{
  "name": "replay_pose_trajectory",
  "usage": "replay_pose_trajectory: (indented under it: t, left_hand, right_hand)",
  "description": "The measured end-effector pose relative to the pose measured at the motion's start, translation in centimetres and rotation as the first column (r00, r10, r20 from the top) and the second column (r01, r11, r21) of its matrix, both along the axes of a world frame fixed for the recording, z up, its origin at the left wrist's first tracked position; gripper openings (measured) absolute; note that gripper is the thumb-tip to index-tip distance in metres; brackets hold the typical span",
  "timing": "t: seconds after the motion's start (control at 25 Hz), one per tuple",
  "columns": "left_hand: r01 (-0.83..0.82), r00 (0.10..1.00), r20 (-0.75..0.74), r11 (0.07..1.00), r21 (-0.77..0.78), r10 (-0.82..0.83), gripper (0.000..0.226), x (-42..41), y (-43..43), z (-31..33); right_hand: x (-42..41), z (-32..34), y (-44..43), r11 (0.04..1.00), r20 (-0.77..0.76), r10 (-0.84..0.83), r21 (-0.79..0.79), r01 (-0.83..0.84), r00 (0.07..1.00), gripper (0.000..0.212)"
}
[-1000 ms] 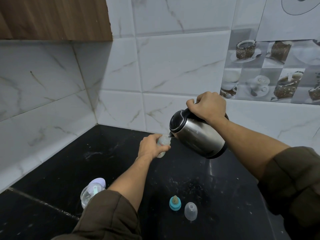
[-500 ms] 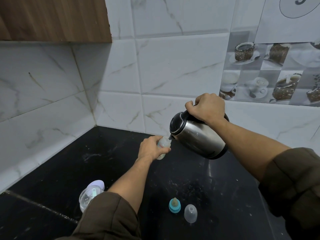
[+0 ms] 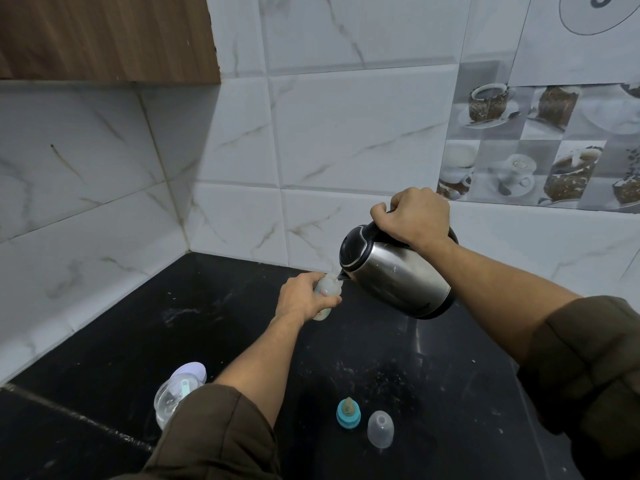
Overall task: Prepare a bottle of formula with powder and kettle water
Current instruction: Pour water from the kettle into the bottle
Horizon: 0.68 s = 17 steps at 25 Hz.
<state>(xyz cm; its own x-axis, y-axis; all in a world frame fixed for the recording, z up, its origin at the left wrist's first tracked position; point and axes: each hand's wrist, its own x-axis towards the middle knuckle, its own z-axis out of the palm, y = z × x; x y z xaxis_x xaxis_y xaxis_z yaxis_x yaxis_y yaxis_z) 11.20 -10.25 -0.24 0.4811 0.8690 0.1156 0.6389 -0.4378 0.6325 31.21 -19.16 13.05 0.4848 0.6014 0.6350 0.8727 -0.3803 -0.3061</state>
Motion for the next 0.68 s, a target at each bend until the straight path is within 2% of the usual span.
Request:
replay_pose_trajectory:
  t: [0.68]
  left_hand:
    - [0.015, 1.000, 0.002, 1.000, -0.010, -0.015, 0.047, 0.15, 0.13, -0.16]
  right_hand:
    - [0.00, 0.02, -0.01, 1.000, 0.010, 0.000, -0.014, 0.000, 1.000, 0.044]
